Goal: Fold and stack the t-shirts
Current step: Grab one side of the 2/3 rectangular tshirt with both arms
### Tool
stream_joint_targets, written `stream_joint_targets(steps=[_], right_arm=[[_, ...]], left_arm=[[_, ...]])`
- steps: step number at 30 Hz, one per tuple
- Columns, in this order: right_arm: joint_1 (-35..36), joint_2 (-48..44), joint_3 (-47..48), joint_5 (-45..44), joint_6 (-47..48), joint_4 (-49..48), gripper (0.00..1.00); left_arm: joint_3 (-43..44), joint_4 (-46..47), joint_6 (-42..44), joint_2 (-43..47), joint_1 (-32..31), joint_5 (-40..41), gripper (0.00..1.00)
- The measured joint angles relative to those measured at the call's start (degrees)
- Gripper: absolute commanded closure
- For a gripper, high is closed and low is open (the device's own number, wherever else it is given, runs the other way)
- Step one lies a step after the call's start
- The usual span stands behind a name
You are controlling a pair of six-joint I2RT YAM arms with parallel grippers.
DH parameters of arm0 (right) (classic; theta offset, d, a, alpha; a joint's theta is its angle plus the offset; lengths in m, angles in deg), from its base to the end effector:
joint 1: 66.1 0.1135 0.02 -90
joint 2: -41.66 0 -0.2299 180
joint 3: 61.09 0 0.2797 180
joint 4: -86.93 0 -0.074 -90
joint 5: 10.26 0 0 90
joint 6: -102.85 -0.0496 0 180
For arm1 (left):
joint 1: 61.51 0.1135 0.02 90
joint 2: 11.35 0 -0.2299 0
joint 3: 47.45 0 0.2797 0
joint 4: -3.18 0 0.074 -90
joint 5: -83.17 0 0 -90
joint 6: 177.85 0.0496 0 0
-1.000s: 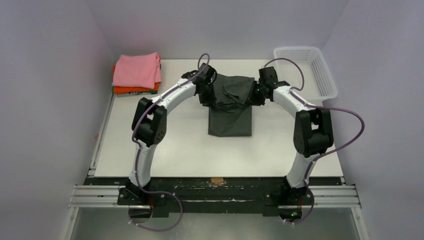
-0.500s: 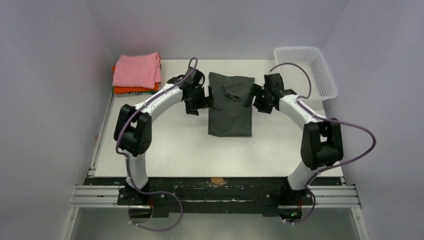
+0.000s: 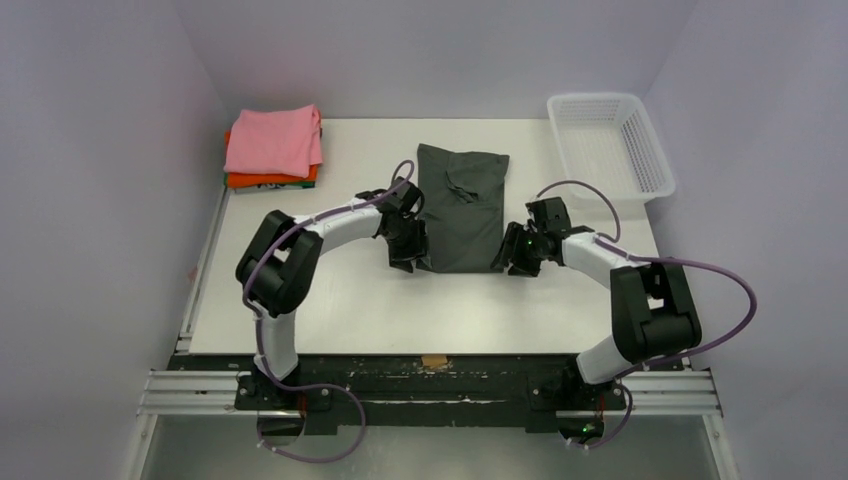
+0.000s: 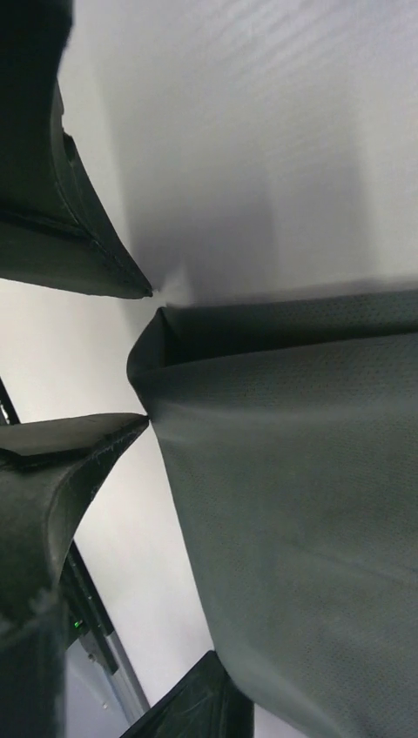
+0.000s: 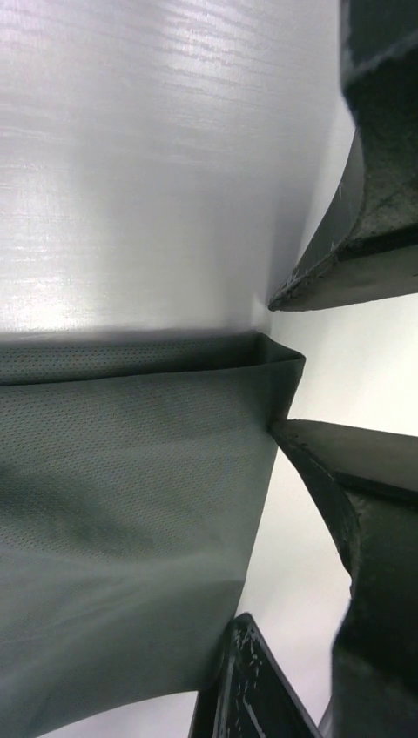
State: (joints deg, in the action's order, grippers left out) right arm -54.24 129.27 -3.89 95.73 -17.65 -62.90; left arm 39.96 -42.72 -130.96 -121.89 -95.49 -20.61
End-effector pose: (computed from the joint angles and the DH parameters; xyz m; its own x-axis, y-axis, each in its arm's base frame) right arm 0.3019 0.0774 0.0956 -0.9020 0.3091 -0.3015 0.1483 0.8775 0.4561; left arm 0.3264 -0.2343 0.1048 -0.9846 -0.1368 -0.1093 -0.0813 0.9098 -0.4069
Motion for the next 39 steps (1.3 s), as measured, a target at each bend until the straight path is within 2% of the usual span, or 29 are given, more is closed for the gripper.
stream_joint_targets(steps=[2, 9, 11, 12, 16, 20, 28, 35, 39], right_arm=[[0.02, 0.17, -0.50, 0.52, -0.20, -1.36, 0.56], [0.02, 0.76, -1.88, 2.23, -0.33, -4.63, 0.73], [0.02, 1.20, -1.99, 3.06, -0.35, -5.27, 0.83], [0.02, 1.31, -2.05, 3.26, -0.35, -5.42, 0.87], [0.13, 1.33, -2.86, 3.69, -0.24, -5.46, 1.00], [0.13, 1.27, -3.15, 4.31, 0.11, -5.51, 1.00], [0.13, -3.08, -5.88, 6.01, 2.29, -3.15, 1.00], [2.36, -16.63, -11.34, 11.19, 4.59, 7.50, 1.00], [5.20, -26.77, -11.96, 13.90, 5.07, 16.92, 1.00]], left_arm=[[0.09, 0.59, -0.72, -1.07, -0.31, -0.61, 0.59], [-0.17, 2.60, -1.90, -1.88, -0.55, -0.81, 0.82], [-0.26, 3.34, -2.51, -2.23, -0.55, -0.98, 0.92], [-0.28, 3.63, -2.78, -2.34, -0.55, -1.05, 1.00], [-0.33, 4.90, -3.23, -2.75, -0.57, -1.36, 1.00], [-2.03, 7.76, -3.32, -2.19, -0.59, -1.88, 1.00], [-14.34, 16.22, -3.19, 6.21, -1.68, -0.46, 1.00], [-27.47, 12.37, -4.35, 22.08, -9.16, 2.23, 1.00], [-29.40, 6.12, -6.10, 34.95, -14.19, 3.78, 1.00]])
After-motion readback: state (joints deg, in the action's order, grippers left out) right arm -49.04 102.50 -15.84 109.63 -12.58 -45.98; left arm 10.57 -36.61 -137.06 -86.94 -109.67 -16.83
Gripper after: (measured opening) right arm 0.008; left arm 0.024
